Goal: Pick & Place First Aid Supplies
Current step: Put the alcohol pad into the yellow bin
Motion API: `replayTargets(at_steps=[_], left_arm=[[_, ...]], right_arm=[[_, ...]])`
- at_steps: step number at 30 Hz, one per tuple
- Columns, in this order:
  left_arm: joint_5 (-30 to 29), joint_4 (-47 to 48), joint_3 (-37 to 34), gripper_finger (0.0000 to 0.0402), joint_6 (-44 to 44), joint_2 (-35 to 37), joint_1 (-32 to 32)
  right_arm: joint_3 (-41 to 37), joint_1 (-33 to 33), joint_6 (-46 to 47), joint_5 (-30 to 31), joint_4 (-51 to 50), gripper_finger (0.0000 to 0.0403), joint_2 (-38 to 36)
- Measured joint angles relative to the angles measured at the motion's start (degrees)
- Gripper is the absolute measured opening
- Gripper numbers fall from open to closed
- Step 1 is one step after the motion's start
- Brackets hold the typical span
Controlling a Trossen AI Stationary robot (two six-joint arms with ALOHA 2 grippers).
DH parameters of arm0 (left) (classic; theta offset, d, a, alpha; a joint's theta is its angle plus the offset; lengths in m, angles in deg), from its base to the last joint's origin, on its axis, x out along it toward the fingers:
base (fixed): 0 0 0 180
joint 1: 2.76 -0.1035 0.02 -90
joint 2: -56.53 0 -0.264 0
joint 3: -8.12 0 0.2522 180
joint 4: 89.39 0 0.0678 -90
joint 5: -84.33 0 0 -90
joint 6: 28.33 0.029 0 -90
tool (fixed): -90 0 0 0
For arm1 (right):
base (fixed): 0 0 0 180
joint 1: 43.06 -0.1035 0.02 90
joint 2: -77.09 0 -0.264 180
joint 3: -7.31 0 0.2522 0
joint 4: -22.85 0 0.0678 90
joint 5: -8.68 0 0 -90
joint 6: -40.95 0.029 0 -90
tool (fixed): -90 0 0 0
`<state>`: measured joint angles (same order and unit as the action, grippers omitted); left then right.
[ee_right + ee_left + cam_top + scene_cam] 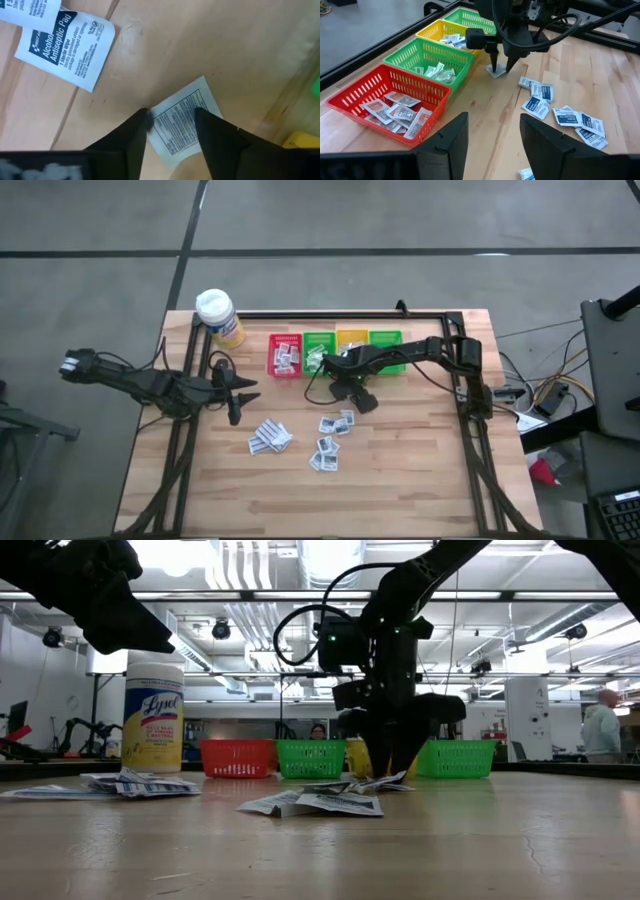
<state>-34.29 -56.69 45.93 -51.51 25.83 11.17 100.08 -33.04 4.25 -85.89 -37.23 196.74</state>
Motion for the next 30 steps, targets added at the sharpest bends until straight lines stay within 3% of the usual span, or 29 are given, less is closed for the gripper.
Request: replayTargets(at_steps=[7,18,24,27,30], left_arm=[[0.0,-0.05,0.0,0.0172,0.0,0.0,0.0],[0.0,-0.2,0.0,0.0172,0.02,-0.09,0.02],[0.0,-0.79,0.0,0.0172,0.2,-0.28,0.0],[0.0,-0.93,0.0,0.0172,0.2,-0.3,0.0],[0.01,-0.97,0.0,0.0172,0.22,-0.56,0.01]], right_arm=[[0.16,-0.29,1.32,-0.95,-1.26,0.0116,-0.34],[2.17,-0.57,8.23,-11.16,-7.96,0.002,-3.84],[4.08,-0.03,12.04,-11.53,-11.72,0.0009,-6.41],[5.26,0.7,13.84,-17.61,-12.67,0.0008,-9.03],[5.85,2.14,16.24,-28.9,-12.75,0.0008,-11.14]])
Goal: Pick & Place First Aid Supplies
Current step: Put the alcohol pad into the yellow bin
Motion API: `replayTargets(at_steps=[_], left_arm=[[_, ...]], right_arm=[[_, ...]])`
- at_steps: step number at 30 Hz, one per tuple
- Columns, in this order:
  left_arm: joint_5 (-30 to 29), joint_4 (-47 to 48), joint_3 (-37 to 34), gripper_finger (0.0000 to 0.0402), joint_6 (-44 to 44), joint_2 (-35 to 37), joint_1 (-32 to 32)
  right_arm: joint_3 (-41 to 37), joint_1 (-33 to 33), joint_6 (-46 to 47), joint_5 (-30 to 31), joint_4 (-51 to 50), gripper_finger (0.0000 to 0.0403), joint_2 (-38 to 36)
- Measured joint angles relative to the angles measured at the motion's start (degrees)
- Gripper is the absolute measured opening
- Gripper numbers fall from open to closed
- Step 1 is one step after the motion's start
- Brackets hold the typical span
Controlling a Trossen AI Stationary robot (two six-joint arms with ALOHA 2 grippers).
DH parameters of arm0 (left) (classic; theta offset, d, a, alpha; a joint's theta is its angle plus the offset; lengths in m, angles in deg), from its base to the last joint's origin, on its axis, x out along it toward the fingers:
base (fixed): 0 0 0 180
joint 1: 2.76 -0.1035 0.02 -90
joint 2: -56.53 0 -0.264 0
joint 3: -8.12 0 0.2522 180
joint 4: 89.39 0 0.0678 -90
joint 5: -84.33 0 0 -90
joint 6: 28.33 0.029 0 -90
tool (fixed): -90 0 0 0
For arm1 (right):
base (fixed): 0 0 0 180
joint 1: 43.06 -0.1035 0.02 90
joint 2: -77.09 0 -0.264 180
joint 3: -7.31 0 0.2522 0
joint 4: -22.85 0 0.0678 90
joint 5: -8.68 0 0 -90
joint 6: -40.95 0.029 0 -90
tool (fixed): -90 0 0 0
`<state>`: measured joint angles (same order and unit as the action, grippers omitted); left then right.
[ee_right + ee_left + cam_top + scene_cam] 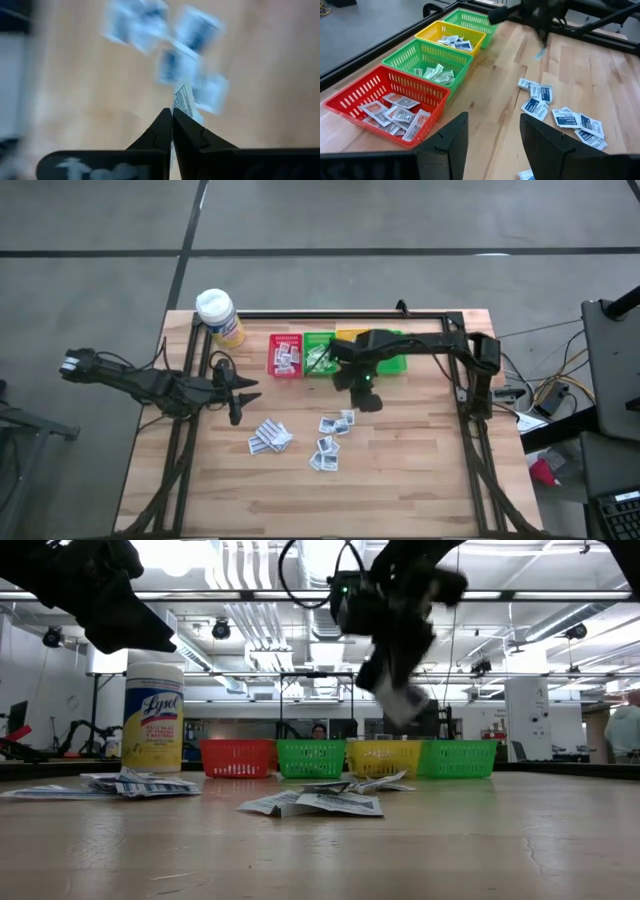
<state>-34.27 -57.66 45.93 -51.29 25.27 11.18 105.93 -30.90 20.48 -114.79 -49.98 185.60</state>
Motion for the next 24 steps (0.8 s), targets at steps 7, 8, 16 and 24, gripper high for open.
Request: replayTargets(at_steps=[7,8,16,24], left_arm=[[0.0,-0.03,0.0,0.0172,0.04,-0.8,0.0],[0.01,-0.02,0.0,0.0172,0.04,-0.86,-0.01],[0.01,0.01,0.0,0.0172,0.45,-1.16,-0.01],[0.01,0.01,0.0,0.0172,0.46,-1.32,0.0]], right_arm=[[0.95,4.2,5.85,-34.89,2.59,0.0008,-2.17],[0.95,4.65,6.58,-38.05,3.35,0.0008,-2.13],[0.95,5.91,10.92,-49.31,6.78,0.0008,-1.84],[1.39,5.84,19.79,-32.0,14.99,0.0008,-1.9]])
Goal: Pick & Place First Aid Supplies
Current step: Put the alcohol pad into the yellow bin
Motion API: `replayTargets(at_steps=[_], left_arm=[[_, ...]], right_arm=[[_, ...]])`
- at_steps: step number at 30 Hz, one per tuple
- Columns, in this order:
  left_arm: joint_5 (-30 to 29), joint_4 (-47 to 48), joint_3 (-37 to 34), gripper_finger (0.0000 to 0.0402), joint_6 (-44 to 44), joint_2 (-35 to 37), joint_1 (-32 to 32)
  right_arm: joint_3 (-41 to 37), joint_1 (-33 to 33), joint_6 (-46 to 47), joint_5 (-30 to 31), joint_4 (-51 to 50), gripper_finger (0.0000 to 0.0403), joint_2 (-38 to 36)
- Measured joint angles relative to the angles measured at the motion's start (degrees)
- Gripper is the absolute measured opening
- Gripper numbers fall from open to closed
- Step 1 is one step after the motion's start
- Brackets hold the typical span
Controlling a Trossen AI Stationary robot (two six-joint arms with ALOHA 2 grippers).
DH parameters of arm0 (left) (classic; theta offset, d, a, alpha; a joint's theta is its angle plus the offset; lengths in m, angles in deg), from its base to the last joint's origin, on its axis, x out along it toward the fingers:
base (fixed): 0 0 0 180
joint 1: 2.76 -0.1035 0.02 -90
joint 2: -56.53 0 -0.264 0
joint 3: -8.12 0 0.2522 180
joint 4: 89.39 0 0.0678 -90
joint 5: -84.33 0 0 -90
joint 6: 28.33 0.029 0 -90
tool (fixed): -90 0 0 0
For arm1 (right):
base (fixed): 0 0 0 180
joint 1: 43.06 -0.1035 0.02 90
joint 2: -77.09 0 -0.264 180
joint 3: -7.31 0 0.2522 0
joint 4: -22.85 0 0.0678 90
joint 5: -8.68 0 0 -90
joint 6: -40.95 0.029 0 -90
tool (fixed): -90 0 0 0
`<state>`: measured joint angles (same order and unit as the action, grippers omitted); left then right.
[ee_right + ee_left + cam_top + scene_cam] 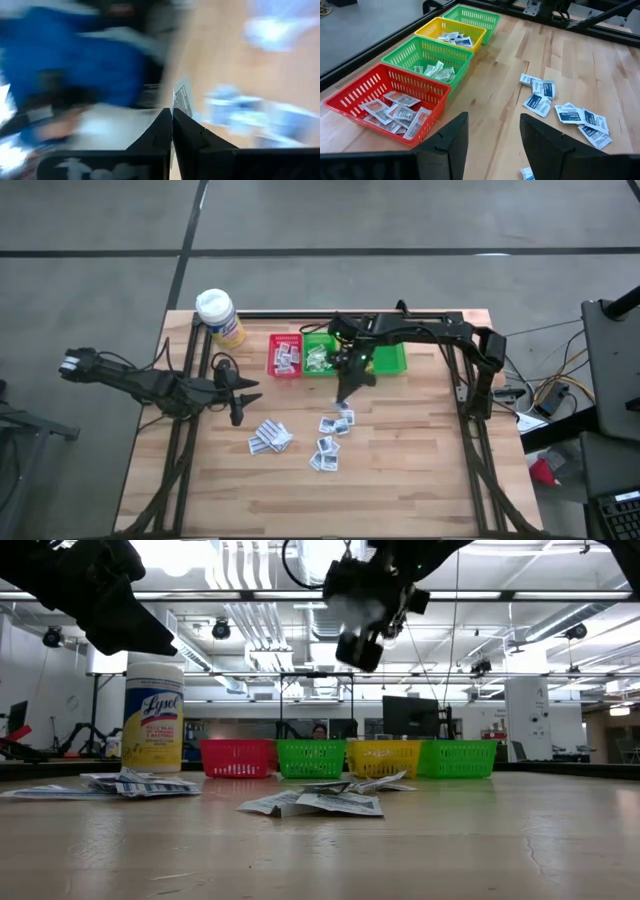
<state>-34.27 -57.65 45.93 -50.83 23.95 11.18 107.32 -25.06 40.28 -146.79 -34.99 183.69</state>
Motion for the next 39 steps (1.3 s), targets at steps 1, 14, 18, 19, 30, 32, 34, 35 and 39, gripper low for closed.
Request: replayTargets(at_steps=[1,14,18,19,30,32,34,35,39], left_arm=[[0.0,0.02,0.0,0.0172,0.0,0.0,0.0],[0.0,0.04,0.0,0.0172,0.83,-0.64,-0.01],[-0.02,0.04,0.0,0.0172,1.92,-0.64,-0.01],[0.0,0.04,0.0,0.0172,2.08,-0.63,-0.02],[0.0,0.04,0.0,0.0172,2.21,-0.66,-0.02],[-0.02,0.04,0.0,0.0172,2.23,-0.66,-0.02],[0.0,0.04,0.0,0.0172,2.23,-0.66,0.0],[-0.02,0.04,0.0,0.0172,2.23,-0.66,0.01],[-0.02,0.04,0.0,0.0172,2.23,-0.66,0.0]], right_arm=[[0.61,0.0,0.4,6.06,0.07,0.0008,0.0],[8.95,0.77,-12.61,71.59,-4.64,0.0008,0.07],[9.78,1.92,-17.21,83.09,-4.57,0.0008,0.07],[9.83,2.42,-18.15,83.86,-4.58,0.0008,0.07],[6.14,9.04,-16.96,73.06,-4.71,0.0008,0.11],[5.31,9.32,-16.29,71.6,-4.74,0.0008,0.11],[4.7,9.38,-16.3,71.37,-4.74,0.0008,0.11],[4.41,9.39,-16.28,71.16,-4.85,0.0009,0.11],[2.6,9.49,-16.21,66.92,-4.95,0.0009,0.11]])
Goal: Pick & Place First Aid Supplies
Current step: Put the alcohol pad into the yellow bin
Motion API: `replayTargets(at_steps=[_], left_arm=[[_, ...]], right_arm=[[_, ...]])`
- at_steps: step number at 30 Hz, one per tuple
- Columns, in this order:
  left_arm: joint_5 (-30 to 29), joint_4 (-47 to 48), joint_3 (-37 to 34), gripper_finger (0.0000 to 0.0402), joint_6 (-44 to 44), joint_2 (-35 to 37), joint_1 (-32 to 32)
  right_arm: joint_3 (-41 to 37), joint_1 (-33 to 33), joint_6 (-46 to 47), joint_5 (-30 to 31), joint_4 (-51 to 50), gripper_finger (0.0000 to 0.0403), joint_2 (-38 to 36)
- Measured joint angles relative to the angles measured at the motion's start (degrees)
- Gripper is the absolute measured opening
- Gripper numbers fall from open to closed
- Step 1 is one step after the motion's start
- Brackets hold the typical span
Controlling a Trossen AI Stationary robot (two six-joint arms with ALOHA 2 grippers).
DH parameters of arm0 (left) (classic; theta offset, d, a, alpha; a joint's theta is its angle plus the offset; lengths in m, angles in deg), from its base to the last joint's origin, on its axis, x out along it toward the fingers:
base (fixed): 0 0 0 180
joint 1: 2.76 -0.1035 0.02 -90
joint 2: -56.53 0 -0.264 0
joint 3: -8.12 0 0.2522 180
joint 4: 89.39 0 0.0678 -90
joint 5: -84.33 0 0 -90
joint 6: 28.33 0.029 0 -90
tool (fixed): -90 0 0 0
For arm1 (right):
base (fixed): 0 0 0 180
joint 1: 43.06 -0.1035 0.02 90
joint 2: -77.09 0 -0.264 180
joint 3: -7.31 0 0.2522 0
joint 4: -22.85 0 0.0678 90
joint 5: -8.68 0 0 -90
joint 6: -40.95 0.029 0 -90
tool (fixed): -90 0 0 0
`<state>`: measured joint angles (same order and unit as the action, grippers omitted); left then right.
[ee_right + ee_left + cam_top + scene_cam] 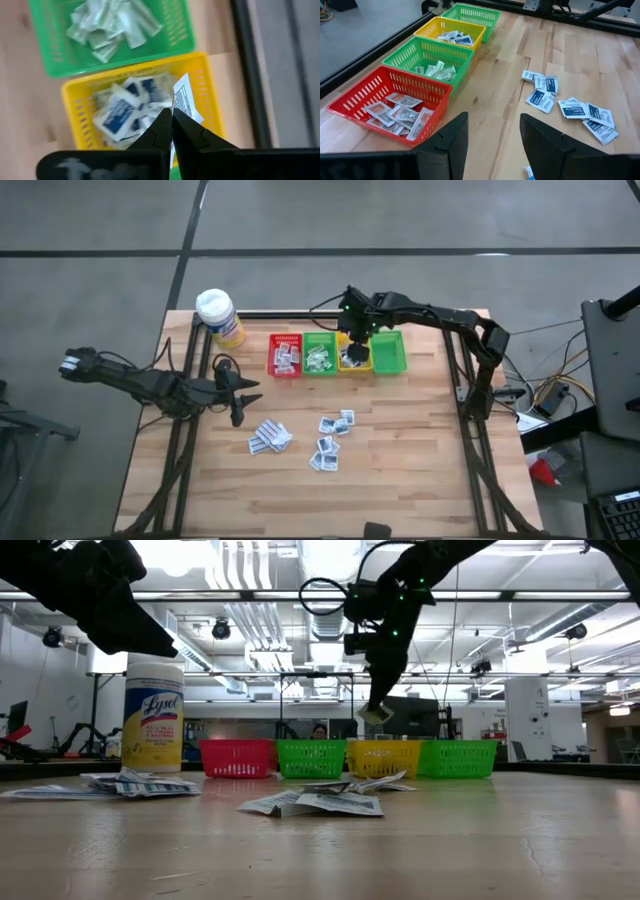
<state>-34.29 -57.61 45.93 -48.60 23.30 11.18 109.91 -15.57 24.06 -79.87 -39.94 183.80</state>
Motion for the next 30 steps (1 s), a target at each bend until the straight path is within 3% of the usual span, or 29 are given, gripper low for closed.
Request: replayTargets(at_steps=[19,30], left_arm=[[0.0,0.0,0.0,0.0172,2.51,0.0,-0.01],[0.0,-0.01,0.0,0.0172,2.39,0.0,0.0]], right_arm=[[-9.02,-0.2,1.06,-3.44,5.92,0.0012,0.0],[-9.94,-0.22,1.88,-3.4,7.33,0.0102,0.0]])
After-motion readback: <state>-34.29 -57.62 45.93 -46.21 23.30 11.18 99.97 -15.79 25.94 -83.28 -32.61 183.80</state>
